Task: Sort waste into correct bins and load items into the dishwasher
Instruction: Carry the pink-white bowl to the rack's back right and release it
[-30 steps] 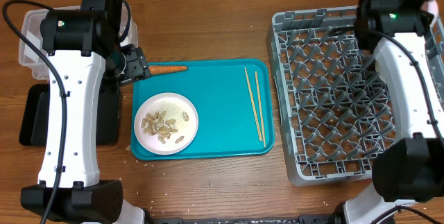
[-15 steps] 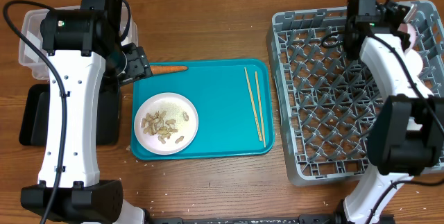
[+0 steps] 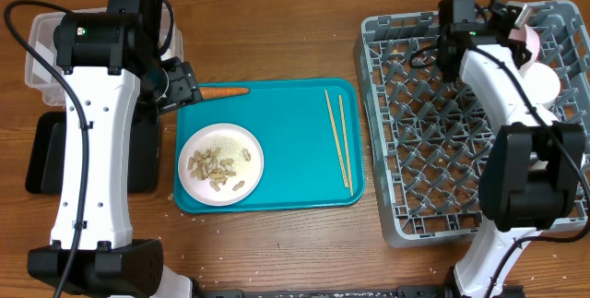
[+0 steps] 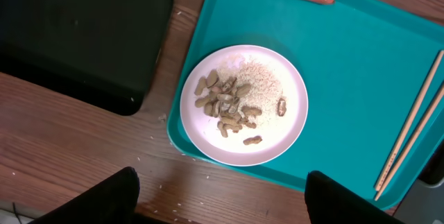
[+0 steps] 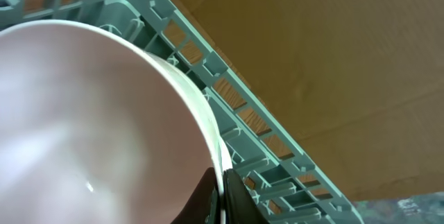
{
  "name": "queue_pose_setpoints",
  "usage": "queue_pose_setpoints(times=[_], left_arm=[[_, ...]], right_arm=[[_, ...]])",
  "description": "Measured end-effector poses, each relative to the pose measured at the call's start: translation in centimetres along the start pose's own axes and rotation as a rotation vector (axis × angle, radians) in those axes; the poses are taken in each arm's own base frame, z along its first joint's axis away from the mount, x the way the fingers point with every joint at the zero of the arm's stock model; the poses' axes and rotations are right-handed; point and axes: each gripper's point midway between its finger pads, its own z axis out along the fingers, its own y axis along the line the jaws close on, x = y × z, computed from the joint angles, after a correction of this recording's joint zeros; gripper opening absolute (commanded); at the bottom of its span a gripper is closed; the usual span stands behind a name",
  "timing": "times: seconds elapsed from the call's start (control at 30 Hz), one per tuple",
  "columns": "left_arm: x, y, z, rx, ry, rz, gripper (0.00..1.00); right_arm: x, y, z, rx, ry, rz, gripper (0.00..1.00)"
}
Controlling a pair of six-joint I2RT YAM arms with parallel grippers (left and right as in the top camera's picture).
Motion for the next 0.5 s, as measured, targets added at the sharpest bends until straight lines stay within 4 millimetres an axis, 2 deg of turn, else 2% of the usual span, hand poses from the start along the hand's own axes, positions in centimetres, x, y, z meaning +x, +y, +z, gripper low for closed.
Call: queue_pose_setpoints(times=[0.2, 0.4, 0.5], left_arm=[[0.0, 0.0, 0.0, 0.0, 0.0, 0.0, 0.79], [0.0, 0.0, 0.0, 0.0, 0.0, 0.016, 0.79], [0.0, 0.0, 0.0, 0.001, 0.0, 0.019, 0.79]], right_arm=[[0.4, 0.3, -1.1, -0.001, -0.004, -0.039, 0.04], [1.7, 0.5, -1.5, -0.03, 0.035, -0.065, 0.04], [2.8, 0.9, -1.9, -0.071, 0.079, -0.077, 0.09]])
